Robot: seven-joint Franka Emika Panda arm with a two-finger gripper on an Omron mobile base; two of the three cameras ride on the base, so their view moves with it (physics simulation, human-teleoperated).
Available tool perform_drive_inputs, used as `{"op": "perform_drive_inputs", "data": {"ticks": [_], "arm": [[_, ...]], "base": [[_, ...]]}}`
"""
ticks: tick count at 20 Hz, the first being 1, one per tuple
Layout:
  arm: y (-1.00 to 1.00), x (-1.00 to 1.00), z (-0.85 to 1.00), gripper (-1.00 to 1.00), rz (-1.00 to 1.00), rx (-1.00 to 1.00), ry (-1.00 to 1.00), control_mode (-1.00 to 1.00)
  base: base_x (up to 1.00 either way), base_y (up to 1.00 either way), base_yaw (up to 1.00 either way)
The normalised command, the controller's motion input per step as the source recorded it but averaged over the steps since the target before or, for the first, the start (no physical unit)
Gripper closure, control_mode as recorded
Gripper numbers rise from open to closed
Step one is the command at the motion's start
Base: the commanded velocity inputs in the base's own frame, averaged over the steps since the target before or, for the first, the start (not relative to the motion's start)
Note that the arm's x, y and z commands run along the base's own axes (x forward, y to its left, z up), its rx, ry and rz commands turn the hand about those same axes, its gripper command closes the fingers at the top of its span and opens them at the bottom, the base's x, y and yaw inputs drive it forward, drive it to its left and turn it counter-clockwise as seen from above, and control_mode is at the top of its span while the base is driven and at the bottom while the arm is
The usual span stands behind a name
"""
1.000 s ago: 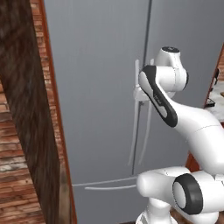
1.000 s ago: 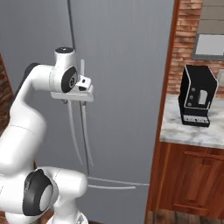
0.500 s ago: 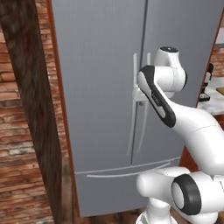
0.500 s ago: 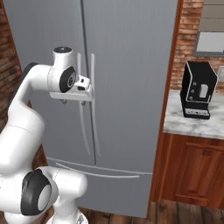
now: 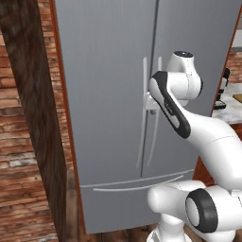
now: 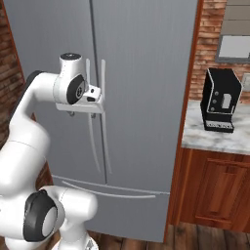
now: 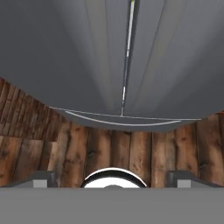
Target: Retrieve the sausage and cheese from the fridge and place them on the cutting board on the counter.
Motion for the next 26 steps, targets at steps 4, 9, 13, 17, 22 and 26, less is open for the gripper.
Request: {"op": "perform_drive_inputs", "data": {"ticks": [4,9,13,17,22,26], "arm": [[-0.01,-0.05,-0.09,-1.00,0.02,-0.13,-0.88,-1.00],[-0.20,-0.06,-0.14,-1.00,0.02,-0.03,-0.72,-1.00],[-0.41,0.36,-0.18,-1.00,-0.01,0.29,0.01,-1.00],[-0.42,0.50,-0.34,-1.00,-0.02,0.49,0.14,-1.00],[-0.02,0.63,-0.34,-1.00,-0.11,0.18,0.04,-1.00],[0.04,0.69,-0.40,-1.00,-0.12,0.00,0.00,-1.00]], "base": [[0.00,0.00,0.00],[0.00,0.00,0.00],[0.00,0.00,0.00],[0.00,0.00,0.00],[0.00,0.00,0.00],[0.00,0.00,0.00]]}}
